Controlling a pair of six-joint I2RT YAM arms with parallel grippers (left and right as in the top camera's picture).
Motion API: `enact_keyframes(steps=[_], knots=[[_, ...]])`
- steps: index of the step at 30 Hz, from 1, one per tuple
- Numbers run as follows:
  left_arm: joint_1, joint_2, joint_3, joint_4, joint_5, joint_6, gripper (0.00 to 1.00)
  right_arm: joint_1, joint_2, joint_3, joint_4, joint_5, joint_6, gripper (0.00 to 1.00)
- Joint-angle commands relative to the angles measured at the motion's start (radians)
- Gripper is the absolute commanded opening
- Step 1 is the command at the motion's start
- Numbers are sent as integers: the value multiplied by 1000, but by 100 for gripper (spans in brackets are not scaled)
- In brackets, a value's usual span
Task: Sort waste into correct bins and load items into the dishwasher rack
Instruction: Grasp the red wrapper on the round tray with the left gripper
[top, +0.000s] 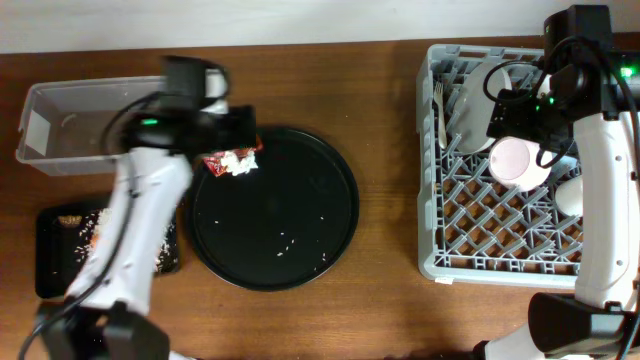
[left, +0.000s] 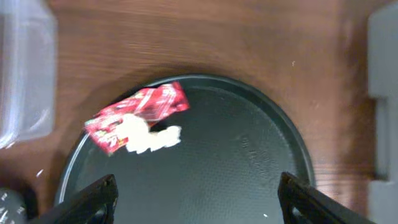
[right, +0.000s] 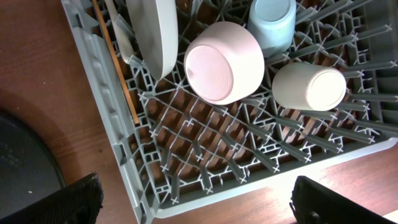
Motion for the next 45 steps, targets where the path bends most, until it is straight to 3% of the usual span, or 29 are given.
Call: enact_keyframes(steps=[1,14,19,22,24,25,33,37,40,45], knots=[[-75,121,-1,19,-232,48,82,-3,-10,9,0,16,9,99],[-76,387,-1,69,-227,126,76,-4,-10,9,0,16,9,99],[-72,404,-1,79,-248,126,54,-3,-10,9,0,16,9,99],[-72,404,-1,79,-248,126,20,-3,-10,9,0,16,9,99],[-72,403,2,72,-248,126,4,-3,-10,9,0,16,9,99],[-72,402,7,64,-248,125,0,-4,-10,9,0,16,9,99],[-58,298,150,-46,-247,20,1,-3,-10,9,0,16,9,99],[-14,183,206,-14,-278,-11,0,-3,-10,9,0,16,9,99],[55,158,206,26,-394,-93,0,-4,-10,9,0,16,9,99],[208,177,206,99,-404,-108,0,-3,-10,9,0,16,9,99]])
